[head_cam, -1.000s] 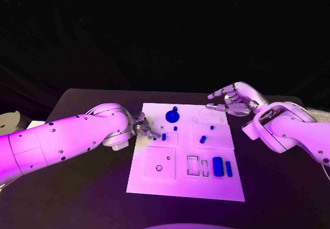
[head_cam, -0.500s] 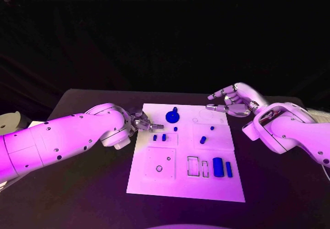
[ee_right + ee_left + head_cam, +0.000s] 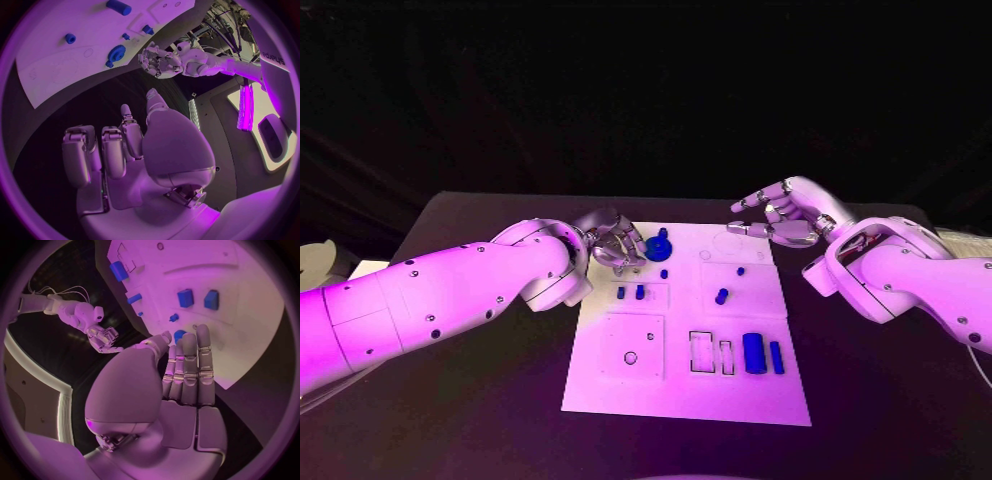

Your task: Assemble the parts on the task board

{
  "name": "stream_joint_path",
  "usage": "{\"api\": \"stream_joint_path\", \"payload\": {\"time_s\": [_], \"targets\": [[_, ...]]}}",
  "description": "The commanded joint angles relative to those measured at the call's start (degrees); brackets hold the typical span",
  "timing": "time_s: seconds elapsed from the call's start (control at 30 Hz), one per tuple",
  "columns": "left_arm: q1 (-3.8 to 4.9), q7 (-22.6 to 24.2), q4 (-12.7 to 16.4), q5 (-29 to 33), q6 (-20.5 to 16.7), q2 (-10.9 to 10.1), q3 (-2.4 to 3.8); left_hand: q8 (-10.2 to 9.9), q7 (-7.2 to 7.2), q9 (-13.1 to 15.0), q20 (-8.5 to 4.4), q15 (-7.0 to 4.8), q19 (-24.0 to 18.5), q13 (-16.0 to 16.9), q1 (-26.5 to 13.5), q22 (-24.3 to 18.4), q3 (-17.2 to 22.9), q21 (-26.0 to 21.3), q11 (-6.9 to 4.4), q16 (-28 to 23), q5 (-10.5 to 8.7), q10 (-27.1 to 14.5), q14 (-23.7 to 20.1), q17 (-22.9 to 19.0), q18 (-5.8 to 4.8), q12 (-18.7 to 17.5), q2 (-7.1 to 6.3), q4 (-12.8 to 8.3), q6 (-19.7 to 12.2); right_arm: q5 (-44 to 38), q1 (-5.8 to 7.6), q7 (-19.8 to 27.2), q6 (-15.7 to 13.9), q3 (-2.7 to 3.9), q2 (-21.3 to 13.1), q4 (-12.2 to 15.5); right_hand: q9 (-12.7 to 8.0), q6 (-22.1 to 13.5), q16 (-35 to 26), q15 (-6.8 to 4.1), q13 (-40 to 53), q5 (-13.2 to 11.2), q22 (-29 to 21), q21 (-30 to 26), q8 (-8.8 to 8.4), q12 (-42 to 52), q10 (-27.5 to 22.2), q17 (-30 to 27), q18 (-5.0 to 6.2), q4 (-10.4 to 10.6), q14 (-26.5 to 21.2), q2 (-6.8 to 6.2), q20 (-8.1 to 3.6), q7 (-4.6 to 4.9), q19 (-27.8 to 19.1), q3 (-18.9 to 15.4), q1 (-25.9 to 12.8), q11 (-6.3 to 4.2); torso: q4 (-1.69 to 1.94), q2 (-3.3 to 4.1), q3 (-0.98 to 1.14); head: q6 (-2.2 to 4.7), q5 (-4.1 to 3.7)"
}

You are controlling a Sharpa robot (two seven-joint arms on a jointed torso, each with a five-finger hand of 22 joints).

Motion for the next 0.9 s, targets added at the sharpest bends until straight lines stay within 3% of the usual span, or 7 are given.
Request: {"api": "stream_joint_path", "payload": {"time_s": [0.03,0.13,0.27,0.33,0.4,0.57,0.9], "targets": [[0.01,12.72,-1.31,-7.47,-4.51,1.44,-0.24,-4.03,-0.32,-5.61,-0.33,0.02,1.32,-5.53,0.30,-0.23,1.07,-0.15,0.12,-0.45,-0.27,2.41,1.57,-1.44,0.79,-4.30,-1.15,-1.27,3.67,-0.05,-0.08,0.58,0.47,0.00,0.16,-0.04,0.04,-0.01,-0.29,0.04,5.65,0.34,10.85,-0.39,0.03,-0.34,-0.40,12.97,0.24,0.00,5.54,0.28,0.23,0.05,3.74,-0.24,-0.30,0.17,-0.07,0.00,-0.03,0.36,-0.41],[0.00,13.47,-2.61,-11.77,-4.04,2.77,-0.61,-6.87,-0.83,-9.33,-0.41,-0.55,3.84,-9.72,-0.16,-0.15,0.92,0.55,-0.08,1.21,-0.27,3.81,4.73,-1.39,0.68,-7.72,-1.91,-2.13,5.78,-0.03,-0.11,0.59,0.49,0.00,0.23,-0.08,0.04,-0.01,-0.31,0.04,5.64,0.39,10.84,-0.39,0.03,-0.35,-0.41,12.95,0.24,-0.02,5.54,0.32,0.23,0.05,3.74,-0.24,-0.25,0.16,-0.10,0.02,0.02,0.63,-0.52],[-0.04,12.67,-4.26,-16.78,-2.10,4.44,-0.94,-9.70,-1.49,-13.52,-0.77,-1.07,9.72,-14.86,-1.95,0.67,0.48,2.90,-0.43,18.94,-0.27,6.43,15.55,15.60,0.57,-11.70,-2.35,-2.27,9.43,-0.02,-0.14,0.60,0.50,0.00,0.28,-0.11,0.04,-0.01,-0.31,0.04,5.64,0.39,10.84,-0.39,0.03,-0.35,-0.41,12.95,0.24,-0.02,5.54,0.32,0.23,0.05,3.74,-0.24,-0.25,0.16,0.00,0.04,0.01,0.83,-0.75],[-0.05,11.84,-4.95,-18.94,-0.78,5.14,-1.04,-10.68,-1.73,-14.89,-0.92,-1.29,14.57,-16.58,-2.64,8.29,0.26,11.09,-0.58,26.29,-0.30,7.57,19.07,23.43,-0.87,-13.08,-2.54,-2.23,10.71,-0.02,-0.15,0.62,0.51,0.00,0.32,-0.12,0.04,-0.01,-0.31,0.04,5.64,0.39,10.84,-0.39,0.03,-0.35,-0.41,12.95,0.24,-0.02,5.54,0.32,0.23,0.05,3.74,-0.24,-0.25,0.16,0.00,0.06,-0.02,0.88,-0.83],[-0.06,11.36,-5.38,-20.28,-0.11,5.60,-1.09,-11.55,-1.72,-15.99,-1.10,-1.33,17.30,-17.91,-3.01,13.96,0.09,16.88,-0.63,30.00,-0.29,8.45,20.53,27.59,-1.91,-14.20,-2.61,-2.28,11.53,-0.02,-0.16,0.63,0.53,0.00,0.35,-0.13,0.04,-0.01,-0.31,0.04,5.64,0.39,10.84,-0.39,0.03,-0.35,-0.41,12.95,0.24,-0.02,5.54,0.32,0.23,0.05,3.74,-0.24,-0.25,0.16,-0.07,0.04,0.00,0.83,-0.75],[-0.08,9.55,-6.35,-23.40,1.82,6.92,-1.15,-13.27,-1.73,-18.14,-1.32,-1.46,20.24,-20.54,-3.50,20.39,-0.55,23.39,-0.62,31.49,-0.30,9.82,21.35,28.29,-3.04,-16.66,-2.80,-2.61,13.03,-0.02,-0.19,0.66,0.57,0.00,0.45,-0.20,0.04,-0.01,-0.31,0.04,5.64,0.39,10.84,-0.39,0.03,-0.35,-0.41,12.95,0.24,-0.02,5.54,0.32,0.23,0.05,3.74,-0.24,-0.25,0.16,-0.04,0.03,0.01,0.92,-0.87],[-0.09,5.27,-9.13,-26.66,9.19,9.26,-1.15,-14.66,-1.78,-19.72,-1.42,-1.54,21.20,-22.57,-4.15,21.82,-2.30,24.84,-0.52,30.42,-0.33,9.73,21.17,25.55,-3.25,-19.09,-2.75,-2.69,13.83,-0.01,-0.22,0.70,0.62,0.00,0.63,-0.23,0.04,-0.02,-0.30,0.03,5.67,0.46,10.88,-0.38,0.03,-0.28,-0.38,12.97,0.23,-0.04,5.54,0.37,0.23,0.04,3.76,-0.25,-0.17,0.16,-0.03,0.05,0.01,0.72,-0.96]]}}
